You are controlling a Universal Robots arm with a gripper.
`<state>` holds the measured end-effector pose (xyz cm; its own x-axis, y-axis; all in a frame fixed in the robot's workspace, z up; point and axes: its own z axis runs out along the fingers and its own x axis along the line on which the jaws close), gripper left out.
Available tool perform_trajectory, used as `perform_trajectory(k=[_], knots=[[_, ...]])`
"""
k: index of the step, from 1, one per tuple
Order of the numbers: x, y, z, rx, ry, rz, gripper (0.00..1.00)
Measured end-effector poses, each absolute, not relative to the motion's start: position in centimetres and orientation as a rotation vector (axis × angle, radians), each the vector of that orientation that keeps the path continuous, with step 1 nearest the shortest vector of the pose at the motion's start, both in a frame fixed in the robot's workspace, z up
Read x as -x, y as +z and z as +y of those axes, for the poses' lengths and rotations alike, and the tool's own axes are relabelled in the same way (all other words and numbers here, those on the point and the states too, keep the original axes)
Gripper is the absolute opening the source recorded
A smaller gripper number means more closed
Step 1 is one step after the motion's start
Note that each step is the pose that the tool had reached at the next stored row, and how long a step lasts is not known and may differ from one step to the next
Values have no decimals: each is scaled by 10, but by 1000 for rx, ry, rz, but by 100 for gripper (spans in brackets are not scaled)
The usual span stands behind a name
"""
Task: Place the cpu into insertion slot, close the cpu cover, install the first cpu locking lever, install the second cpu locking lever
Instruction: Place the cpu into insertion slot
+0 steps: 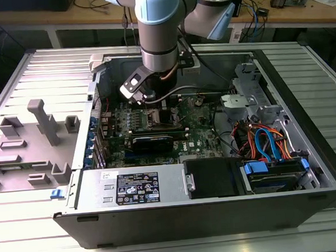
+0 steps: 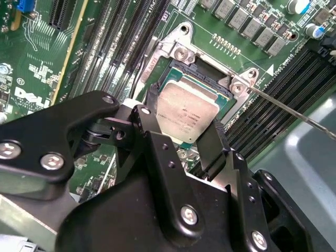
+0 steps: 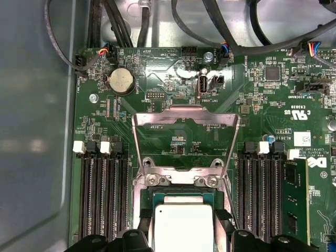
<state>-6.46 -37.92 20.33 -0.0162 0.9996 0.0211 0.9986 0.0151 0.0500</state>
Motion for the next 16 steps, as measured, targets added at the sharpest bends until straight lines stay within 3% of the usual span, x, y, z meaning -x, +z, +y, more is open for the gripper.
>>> perform_trajectory(k=[16], knots=[[65, 199, -379, -2198, 79, 2215, 54]])
